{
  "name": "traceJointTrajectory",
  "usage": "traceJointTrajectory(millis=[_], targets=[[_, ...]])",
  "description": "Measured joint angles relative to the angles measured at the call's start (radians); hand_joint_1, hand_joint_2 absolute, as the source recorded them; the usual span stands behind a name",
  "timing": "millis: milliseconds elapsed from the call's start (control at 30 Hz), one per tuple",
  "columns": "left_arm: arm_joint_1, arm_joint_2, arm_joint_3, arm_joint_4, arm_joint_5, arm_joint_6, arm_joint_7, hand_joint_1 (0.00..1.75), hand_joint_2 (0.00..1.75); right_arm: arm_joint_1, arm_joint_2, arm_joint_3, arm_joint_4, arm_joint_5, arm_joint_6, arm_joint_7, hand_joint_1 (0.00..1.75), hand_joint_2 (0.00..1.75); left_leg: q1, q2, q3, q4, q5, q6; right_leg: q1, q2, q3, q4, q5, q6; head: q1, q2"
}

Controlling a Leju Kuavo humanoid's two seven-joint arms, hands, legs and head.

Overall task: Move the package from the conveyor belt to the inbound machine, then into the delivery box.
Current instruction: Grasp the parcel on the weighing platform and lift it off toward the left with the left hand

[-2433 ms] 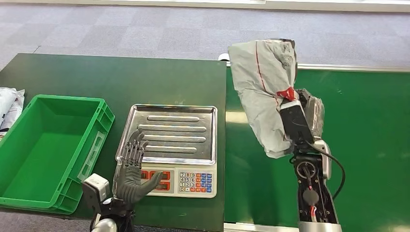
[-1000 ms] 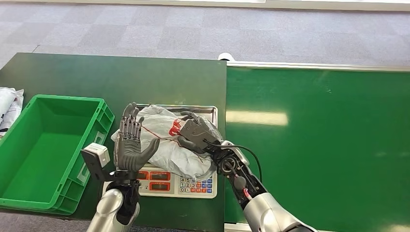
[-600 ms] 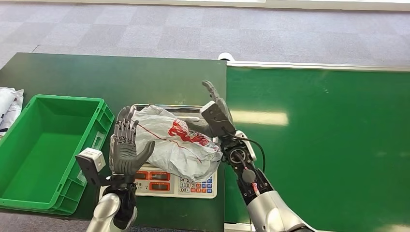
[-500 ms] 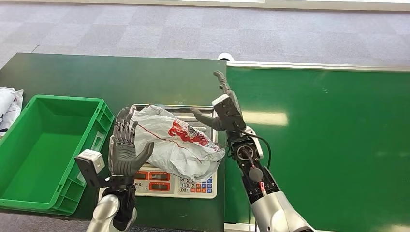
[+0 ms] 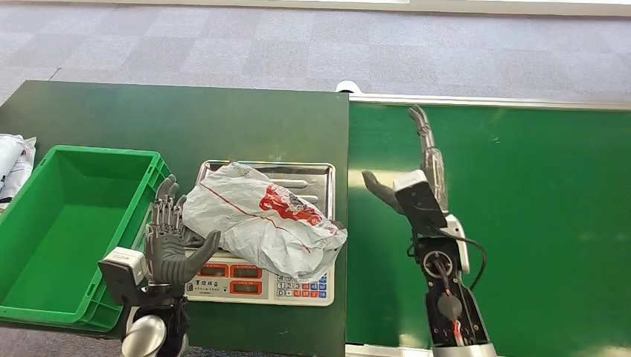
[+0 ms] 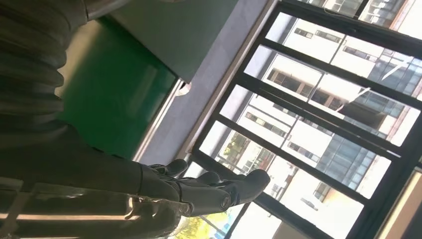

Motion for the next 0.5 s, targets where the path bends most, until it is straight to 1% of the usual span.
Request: traceJointTrajectory(millis=[133,200,267,400,500], targets=[[0.003,0.022,0.024,-0.031,-0.171,0.025,-0.004,0.00,1.75,0.188,-0.052,-0.040,-0.108,-0.113,-0.014,-0.050,0.00,1.75,0.000,0.000,0.000,0.000,-0.001,0.000,0.000,0.000,0.000,0.000,-0.001,0.000,0.000,0.000],[0.001,0.028,0.035,-0.038,-0.211,0.027,-0.006,0.00,1.75,0.277,-0.069,-0.048,-0.143,-0.135,-0.020,-0.075,0.00,1.75,0.000,0.001,-0.001,0.000,-0.001,0.000,0.000,0.000,0.000,0.000,-0.001,0.000,0.000,0.000],[-0.002,0.032,0.044,-0.043,-0.227,0.027,-0.007,0.00,1.75,0.342,-0.081,-0.051,-0.168,-0.141,-0.023,-0.088,0.00,1.75,0.000,0.002,-0.001,0.000,-0.001,0.000,0.000,0.000,0.000,0.000,-0.001,0.000,0.000,0.000],[-0.009,0.036,0.054,-0.049,-0.245,0.028,-0.011,0.00,1.75,0.392,-0.097,-0.051,-0.201,-0.142,-0.027,-0.080,0.00,1.75,0.000,0.002,0.000,0.000,-0.001,0.000,0.000,0.000,0.000,0.000,-0.001,-0.001,0.000,0.000],[-0.029,0.046,0.059,-0.048,-0.261,0.053,-0.032,0.00,1.75,0.413,-0.105,-0.049,-0.212,-0.146,-0.007,-0.063,0.00,1.75,0.000,0.001,0.000,0.000,-0.001,0.000,0.000,0.000,0.001,0.000,-0.001,-0.001,0.000,0.000]])
